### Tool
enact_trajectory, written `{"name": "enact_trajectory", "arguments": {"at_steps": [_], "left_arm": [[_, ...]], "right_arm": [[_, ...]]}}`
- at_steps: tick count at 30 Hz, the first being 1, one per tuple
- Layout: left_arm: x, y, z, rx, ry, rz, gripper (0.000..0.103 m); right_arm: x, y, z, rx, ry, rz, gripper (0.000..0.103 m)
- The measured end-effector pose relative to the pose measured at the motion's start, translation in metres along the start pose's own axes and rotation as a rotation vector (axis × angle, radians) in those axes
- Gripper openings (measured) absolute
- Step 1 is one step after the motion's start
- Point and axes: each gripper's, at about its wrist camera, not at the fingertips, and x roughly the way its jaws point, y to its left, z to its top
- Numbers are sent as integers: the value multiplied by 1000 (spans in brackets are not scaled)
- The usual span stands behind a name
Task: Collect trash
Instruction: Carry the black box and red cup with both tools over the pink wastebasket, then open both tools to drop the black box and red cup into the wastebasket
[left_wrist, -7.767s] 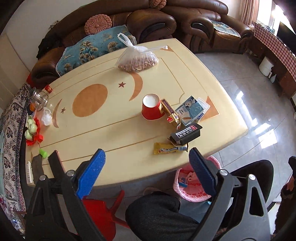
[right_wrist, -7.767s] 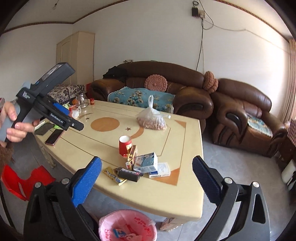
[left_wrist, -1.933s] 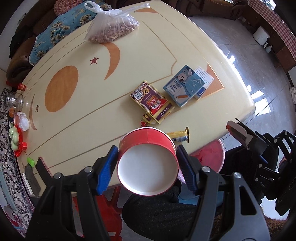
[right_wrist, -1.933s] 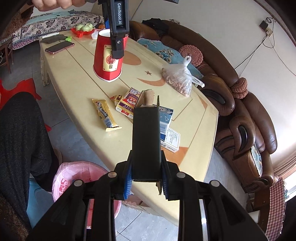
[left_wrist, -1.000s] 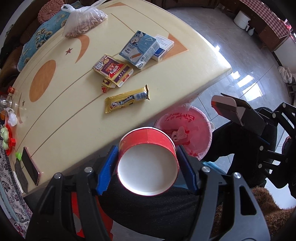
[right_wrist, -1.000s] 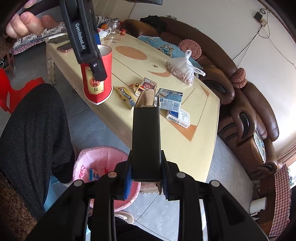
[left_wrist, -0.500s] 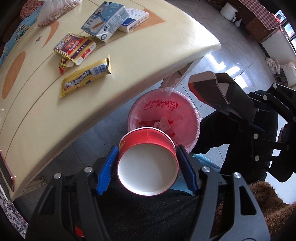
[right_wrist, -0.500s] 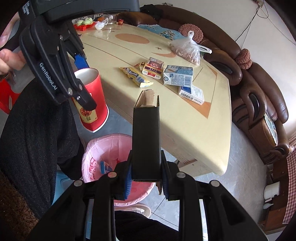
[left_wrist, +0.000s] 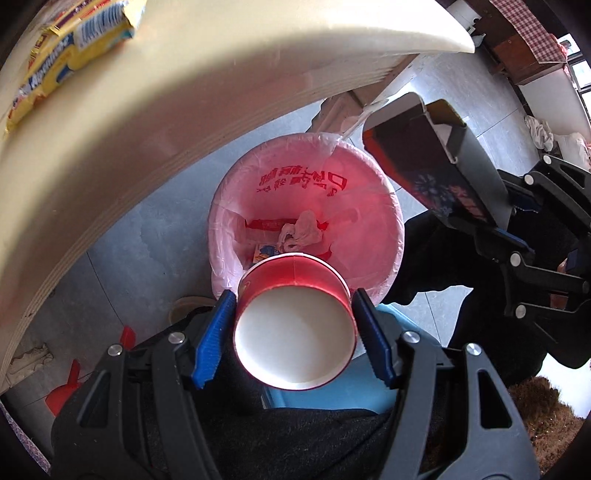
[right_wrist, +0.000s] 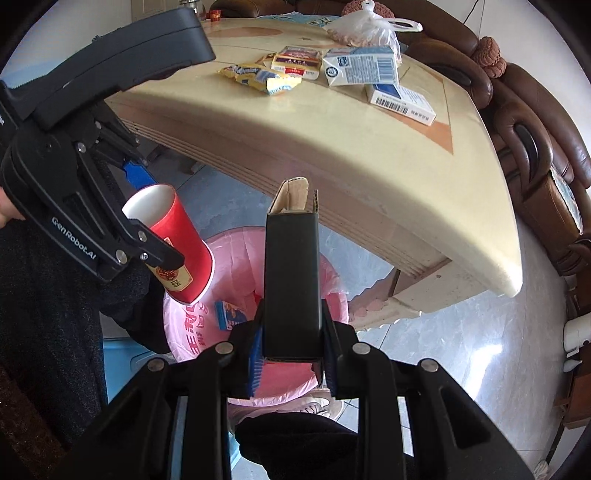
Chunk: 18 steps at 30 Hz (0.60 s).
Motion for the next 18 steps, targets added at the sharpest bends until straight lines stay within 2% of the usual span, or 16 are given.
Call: {"name": "enact_trajectory", "arguments": {"at_steps": [2,11,18], "left_arm": [[15,2,0,-8,12,10,64],[59,8,17,-30,73,-30,64],[81,8,27,6,105,-36,64]], "right_arm": [[13,-2,-3,10,22,13,26],[66,-14,-5,70,99,82,26],[95,-22,-3,89,147,113,26]]}}
